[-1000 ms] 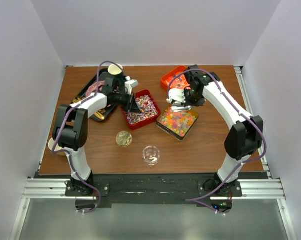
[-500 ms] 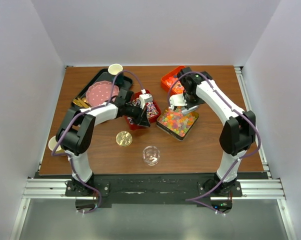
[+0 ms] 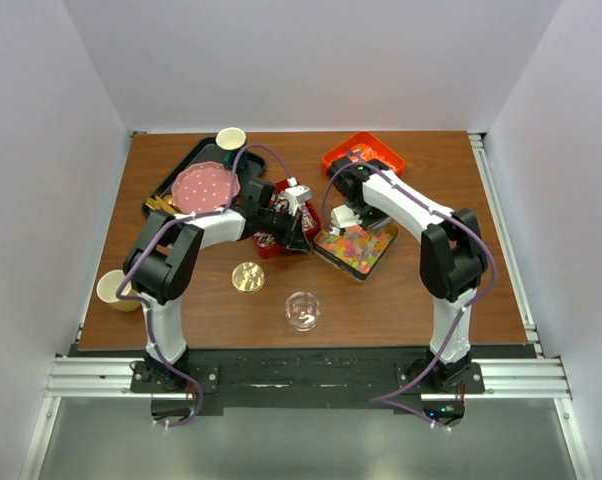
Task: Pack the candies
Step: Scoop the fake candies from the storage box.
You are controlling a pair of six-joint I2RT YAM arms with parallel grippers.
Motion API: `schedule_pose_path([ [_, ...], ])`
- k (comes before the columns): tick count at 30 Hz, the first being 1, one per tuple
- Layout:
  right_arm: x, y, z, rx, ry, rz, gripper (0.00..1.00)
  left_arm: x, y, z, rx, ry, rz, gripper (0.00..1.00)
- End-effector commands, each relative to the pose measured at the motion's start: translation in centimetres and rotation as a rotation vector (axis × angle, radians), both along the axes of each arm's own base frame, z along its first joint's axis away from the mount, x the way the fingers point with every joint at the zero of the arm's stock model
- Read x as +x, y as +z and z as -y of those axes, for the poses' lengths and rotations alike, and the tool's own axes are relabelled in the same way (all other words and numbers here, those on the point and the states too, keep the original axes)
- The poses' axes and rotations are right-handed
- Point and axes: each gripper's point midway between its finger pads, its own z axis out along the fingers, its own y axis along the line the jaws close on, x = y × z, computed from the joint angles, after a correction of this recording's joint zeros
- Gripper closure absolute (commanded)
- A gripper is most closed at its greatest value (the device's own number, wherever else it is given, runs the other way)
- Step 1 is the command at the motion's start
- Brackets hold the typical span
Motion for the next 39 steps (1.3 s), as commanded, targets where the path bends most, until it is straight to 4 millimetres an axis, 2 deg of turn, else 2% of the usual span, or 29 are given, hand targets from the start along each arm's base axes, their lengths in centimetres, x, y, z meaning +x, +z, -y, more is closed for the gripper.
schedule_pose_path([
  [1, 0.3, 1.0, 1.7, -0.136, -0.030, 0.051, 1.00, 1.5, -1.1, 0.2, 0.004, 0.037, 0.003, 1.00],
  [5, -0.7, -0.5, 1.8, -0.121, -0.077, 0.012, 1.00, 1.4, -1.6, 0.2, 0.001, 0.041, -0.011, 1.00],
  [7, -1.5, -2.2, 1.2, -0.054, -0.104, -0.037, 1.00, 1.4, -1.7, 0.4, -0.006, 0.038, -0.013, 1.00],
  [13, -3.2, -4.4, -0.3, 0.057, -0.185, -0.094, 1.00, 0.8, -1.9, 0.8, -0.038, 0.006, -0.040, 1.00],
  [17, -4.0, -4.9, -2.2, 0.123, -0.190, -0.103, 1.00, 0.1, -2.0, 0.9, -0.047, -0.013, -0.055, 1.00],
  [22, -5.2, -6.5, -3.9, 0.145, -0.210, -0.126, 1.00, -0.4, -2.3, 0.9, -0.050, -0.020, -0.076, 1.00],
  [27, -5.6, -8.1, -6.6, 0.180, -0.218, -0.140, 1.00, -0.7, -1.9, 1.0, -0.061, -0.028, -0.077, 1.00],
  [32, -7.3, -9.7, -9.5, 0.291, -0.359, -0.205, 1.00, -1.2, -1.6, 1.3, -0.085, -0.053, -0.092, 1.00],
  [35, -8.9, -10.9, -10.7, 0.377, -0.496, -0.255, 1.00, -1.7, -1.0, 1.5, -0.118, -0.082, -0.108, 1.00],
  [39, -10.0, -11.9, -11.7, 0.481, -0.556, -0.278, 1.00, -2.0, -0.7, 1.6, -0.132, -0.097, -0.116, 1.00],
])
